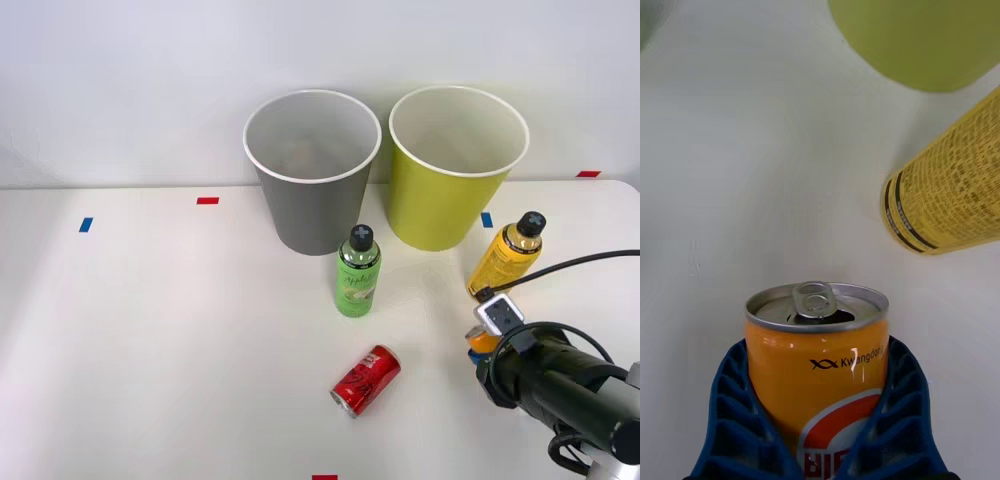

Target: Put cans in the gray bin, plastic bottles in the light green bin

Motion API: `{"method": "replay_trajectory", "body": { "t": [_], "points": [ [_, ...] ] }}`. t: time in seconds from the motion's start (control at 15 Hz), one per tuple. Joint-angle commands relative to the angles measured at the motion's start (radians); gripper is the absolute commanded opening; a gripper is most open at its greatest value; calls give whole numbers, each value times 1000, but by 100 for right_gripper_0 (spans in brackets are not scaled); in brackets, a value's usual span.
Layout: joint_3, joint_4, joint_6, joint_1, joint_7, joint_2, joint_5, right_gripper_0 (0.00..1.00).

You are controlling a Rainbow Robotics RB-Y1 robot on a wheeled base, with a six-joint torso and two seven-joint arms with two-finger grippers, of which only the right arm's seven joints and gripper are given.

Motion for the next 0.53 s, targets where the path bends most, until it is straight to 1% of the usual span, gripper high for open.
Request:
{"method": "replay_trajectory", "body": {
  "t": [0.07,0.27,0.47,0.53],
  "points": [
    [-145,-96,-119,139,-12,55,29,0],
    [-254,-165,-256,248,-30,110,26,0],
    [-332,-200,-363,305,-52,199,23,0],
    [-357,-200,-400,309,-58,236,-3,0]
  ]
}}
